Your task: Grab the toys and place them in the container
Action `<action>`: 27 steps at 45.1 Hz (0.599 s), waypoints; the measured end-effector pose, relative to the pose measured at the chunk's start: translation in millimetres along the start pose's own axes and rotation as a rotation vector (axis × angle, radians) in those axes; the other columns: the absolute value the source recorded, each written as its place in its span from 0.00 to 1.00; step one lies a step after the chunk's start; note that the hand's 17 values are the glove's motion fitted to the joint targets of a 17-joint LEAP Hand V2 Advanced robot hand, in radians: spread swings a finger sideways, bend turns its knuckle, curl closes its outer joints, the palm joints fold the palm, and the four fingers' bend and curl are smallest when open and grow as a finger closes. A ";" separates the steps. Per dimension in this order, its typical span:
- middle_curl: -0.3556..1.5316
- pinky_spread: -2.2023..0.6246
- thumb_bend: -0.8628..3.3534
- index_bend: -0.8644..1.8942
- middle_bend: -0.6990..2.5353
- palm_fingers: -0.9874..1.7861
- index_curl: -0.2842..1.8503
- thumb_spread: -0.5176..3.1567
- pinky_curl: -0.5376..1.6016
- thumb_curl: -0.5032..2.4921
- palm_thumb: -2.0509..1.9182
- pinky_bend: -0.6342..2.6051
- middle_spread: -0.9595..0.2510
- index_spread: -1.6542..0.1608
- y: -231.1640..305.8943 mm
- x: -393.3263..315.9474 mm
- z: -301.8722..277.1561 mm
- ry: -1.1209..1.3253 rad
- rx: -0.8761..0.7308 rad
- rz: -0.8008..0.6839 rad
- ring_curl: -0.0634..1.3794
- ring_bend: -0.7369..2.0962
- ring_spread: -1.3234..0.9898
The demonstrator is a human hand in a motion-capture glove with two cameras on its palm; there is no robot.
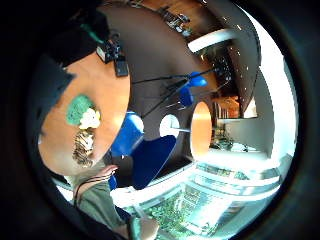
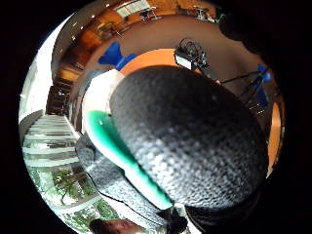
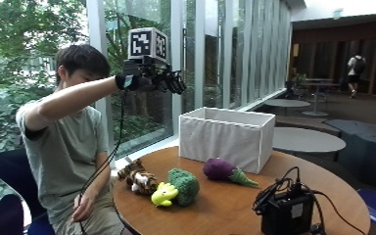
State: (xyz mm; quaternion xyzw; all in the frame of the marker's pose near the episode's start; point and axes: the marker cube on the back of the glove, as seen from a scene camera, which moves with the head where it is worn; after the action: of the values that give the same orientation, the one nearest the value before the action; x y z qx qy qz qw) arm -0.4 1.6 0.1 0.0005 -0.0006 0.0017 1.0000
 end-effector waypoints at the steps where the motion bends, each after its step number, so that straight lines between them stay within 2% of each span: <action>1: 0.21 0.76 0.17 0.35 0.29 0.51 0.14 0.26 0.29 0.16 0.47 0.34 0.73 0.86 0.3 0.2 0.2 -0.001 0.001 0.001 0.07 0.38 0.54; 6: 0.24 0.75 0.17 0.36 0.29 0.49 0.16 0.34 0.33 0.16 0.47 0.36 0.70 0.82 4.0 2.5 1.4 -0.001 0.001 0.008 0.11 0.40 0.52; 12: 0.26 0.75 0.17 0.36 0.30 0.47 0.17 0.40 0.35 0.17 0.47 0.37 0.67 0.80 7.2 7.2 -0.1 0.005 0.003 0.018 0.13 0.41 0.51; 27: 0.30 0.74 0.18 0.37 0.31 0.45 0.20 0.46 0.38 0.17 0.47 0.39 0.64 0.78 5.8 -4.3 -11.5 0.000 0.022 0.008 0.16 0.44 0.49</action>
State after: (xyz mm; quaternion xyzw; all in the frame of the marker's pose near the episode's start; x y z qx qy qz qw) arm -4.7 7.4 -11.4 0.0117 -0.0006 0.0058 0.9999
